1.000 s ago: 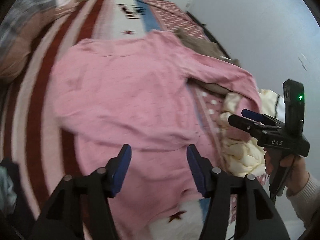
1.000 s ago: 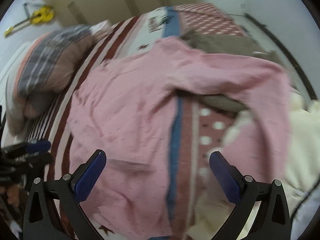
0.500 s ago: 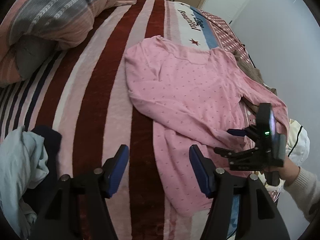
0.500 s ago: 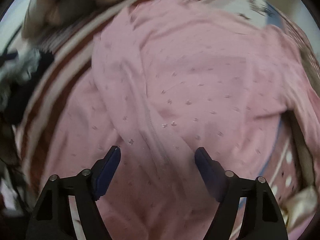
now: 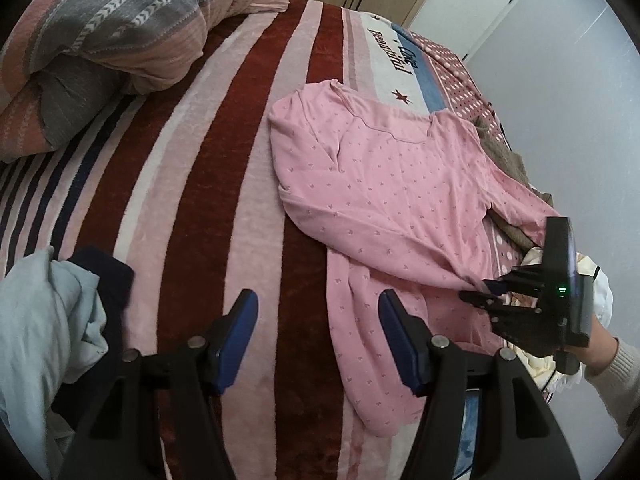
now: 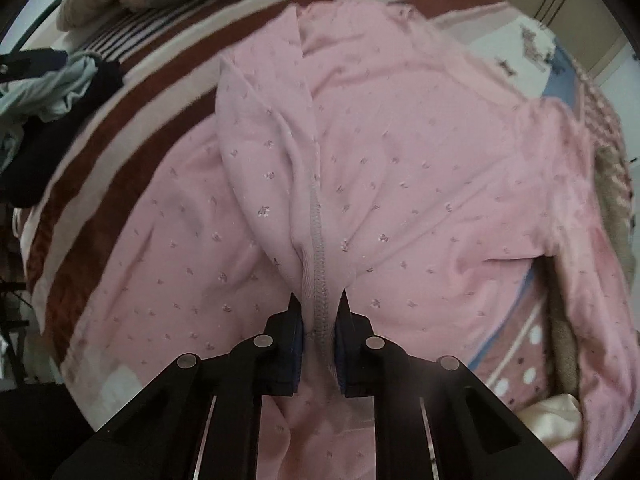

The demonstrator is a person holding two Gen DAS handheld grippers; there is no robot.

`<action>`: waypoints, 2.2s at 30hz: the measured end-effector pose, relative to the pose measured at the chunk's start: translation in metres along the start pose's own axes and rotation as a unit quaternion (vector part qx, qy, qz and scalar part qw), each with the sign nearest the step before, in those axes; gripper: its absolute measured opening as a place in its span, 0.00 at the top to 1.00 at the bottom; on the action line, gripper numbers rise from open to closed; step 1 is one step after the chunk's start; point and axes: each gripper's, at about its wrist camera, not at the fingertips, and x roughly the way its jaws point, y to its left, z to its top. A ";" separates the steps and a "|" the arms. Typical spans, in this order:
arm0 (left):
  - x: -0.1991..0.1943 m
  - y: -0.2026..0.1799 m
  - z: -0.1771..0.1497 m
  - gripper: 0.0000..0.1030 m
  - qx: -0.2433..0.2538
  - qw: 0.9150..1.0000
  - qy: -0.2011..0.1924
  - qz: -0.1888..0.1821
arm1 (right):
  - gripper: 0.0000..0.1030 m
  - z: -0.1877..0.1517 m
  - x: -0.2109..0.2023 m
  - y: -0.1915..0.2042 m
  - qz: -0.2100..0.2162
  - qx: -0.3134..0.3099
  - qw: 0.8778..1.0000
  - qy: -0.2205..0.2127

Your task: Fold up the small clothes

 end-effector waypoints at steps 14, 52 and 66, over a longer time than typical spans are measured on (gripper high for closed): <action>0.003 -0.007 -0.002 0.43 0.009 1.000 0.003 -0.002 | 0.93 0.007 -0.043 0.013 -0.166 -0.070 0.981 -0.078; 0.002 0.000 -0.005 0.42 0.000 1.000 0.002 0.005 | 0.98 0.028 0.009 -0.016 0.056 -0.023 0.998 -0.022; -0.001 -0.005 -0.006 0.42 0.004 1.000 0.000 -0.005 | 0.98 0.028 -0.086 -0.058 -0.028 -0.025 0.996 -0.085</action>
